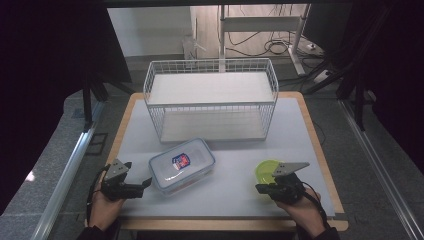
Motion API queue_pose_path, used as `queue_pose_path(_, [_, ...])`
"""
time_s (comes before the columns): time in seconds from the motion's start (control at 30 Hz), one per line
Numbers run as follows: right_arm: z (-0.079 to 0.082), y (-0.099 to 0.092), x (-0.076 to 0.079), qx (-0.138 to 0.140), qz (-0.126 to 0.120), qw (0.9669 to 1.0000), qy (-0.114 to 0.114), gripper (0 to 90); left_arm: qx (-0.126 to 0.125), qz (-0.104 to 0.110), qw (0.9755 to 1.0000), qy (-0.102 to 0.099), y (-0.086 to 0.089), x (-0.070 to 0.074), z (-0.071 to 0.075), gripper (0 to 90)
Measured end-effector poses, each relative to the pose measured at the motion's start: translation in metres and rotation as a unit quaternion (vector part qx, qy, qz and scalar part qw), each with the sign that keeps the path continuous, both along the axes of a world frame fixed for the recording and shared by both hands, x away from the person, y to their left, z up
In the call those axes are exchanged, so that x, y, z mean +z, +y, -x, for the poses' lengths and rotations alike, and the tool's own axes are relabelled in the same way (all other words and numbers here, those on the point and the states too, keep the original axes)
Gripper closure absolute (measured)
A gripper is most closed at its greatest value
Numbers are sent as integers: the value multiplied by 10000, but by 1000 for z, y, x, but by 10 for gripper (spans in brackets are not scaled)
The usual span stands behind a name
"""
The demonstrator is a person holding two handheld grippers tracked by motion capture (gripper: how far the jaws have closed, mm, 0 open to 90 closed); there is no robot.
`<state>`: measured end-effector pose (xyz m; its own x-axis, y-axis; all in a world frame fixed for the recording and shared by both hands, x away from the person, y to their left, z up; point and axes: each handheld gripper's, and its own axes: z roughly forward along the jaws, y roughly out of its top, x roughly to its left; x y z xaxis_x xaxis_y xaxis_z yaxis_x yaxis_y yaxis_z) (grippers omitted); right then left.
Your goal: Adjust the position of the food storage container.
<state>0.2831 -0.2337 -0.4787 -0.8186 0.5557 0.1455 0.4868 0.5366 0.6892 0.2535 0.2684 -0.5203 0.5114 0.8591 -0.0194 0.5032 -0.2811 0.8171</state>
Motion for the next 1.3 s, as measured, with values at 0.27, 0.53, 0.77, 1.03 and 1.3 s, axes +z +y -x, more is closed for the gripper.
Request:
queue_pose_path(0.27, [-14, -10, 0, -222, -38, 9997, -27, 900, 31, 35, 10000, 34, 1, 1, 0, 50])
queue_pose_path(0.53, [-32, -24, 1, -545, -48, 9985, -99, 900, 31, 61, 10000, 55, 1, 1, -1, 52])
queue_pose_path(0.77, [-47, -38, 1, -845, -120, 9963, -122, 900, 15, 99, 9999, 80, 0, 1, -1, 54])
queue_pose_path(1.03, [-41, -28, 7, -765, -117, 9964, -348, 900, 16, -84, 9993, 361, -1, 5, 2, 79])
queue_pose_path(1.3, [-43, -6, 11, -645, -218, 9963, -524, 900, -99, -13, 9987, 499, -1, 6, 2, 404])
